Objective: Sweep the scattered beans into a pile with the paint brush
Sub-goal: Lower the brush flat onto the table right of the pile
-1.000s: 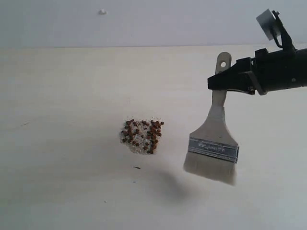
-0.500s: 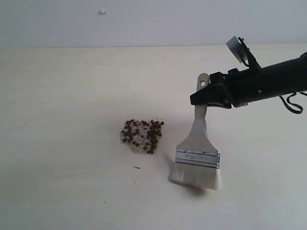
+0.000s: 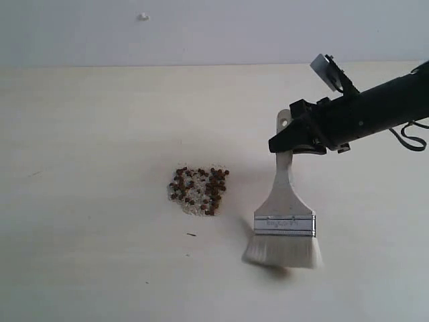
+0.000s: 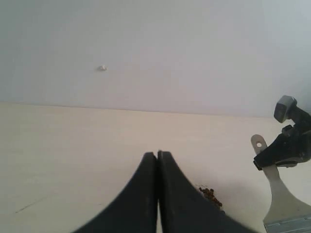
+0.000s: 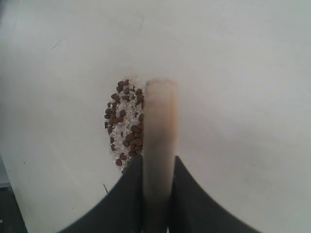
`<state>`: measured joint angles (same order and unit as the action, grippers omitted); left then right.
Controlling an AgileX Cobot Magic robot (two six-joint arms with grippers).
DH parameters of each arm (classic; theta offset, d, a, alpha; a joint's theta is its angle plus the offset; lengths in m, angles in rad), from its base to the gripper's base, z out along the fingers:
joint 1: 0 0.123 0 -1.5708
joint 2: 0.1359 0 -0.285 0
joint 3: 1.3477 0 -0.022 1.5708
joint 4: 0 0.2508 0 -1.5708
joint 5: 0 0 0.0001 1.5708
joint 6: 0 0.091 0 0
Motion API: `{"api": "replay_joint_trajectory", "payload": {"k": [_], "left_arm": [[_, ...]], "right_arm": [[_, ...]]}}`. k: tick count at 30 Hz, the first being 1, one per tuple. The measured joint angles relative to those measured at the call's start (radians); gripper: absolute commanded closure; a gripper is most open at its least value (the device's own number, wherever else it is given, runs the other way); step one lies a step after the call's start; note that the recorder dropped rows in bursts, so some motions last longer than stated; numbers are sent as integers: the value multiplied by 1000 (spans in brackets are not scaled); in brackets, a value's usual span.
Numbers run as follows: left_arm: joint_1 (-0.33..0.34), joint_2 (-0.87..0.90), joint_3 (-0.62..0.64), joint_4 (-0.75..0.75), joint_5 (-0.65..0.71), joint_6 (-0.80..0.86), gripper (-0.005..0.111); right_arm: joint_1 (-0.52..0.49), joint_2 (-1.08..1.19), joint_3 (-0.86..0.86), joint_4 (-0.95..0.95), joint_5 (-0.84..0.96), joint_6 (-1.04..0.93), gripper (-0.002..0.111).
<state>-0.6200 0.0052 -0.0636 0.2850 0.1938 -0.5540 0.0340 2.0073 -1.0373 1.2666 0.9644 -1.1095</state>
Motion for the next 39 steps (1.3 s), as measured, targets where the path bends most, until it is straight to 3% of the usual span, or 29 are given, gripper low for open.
{"api": "replay_joint_trajectory", "payload": {"k": [21, 39], "left_arm": [[0, 0, 0, 0, 0, 0, 107], [0, 0, 0, 0, 0, 0, 107]], "right_arm": [[46, 48, -13, 60, -44, -4, 107], [46, 52, -13, 86, -170, -59, 61]]}}
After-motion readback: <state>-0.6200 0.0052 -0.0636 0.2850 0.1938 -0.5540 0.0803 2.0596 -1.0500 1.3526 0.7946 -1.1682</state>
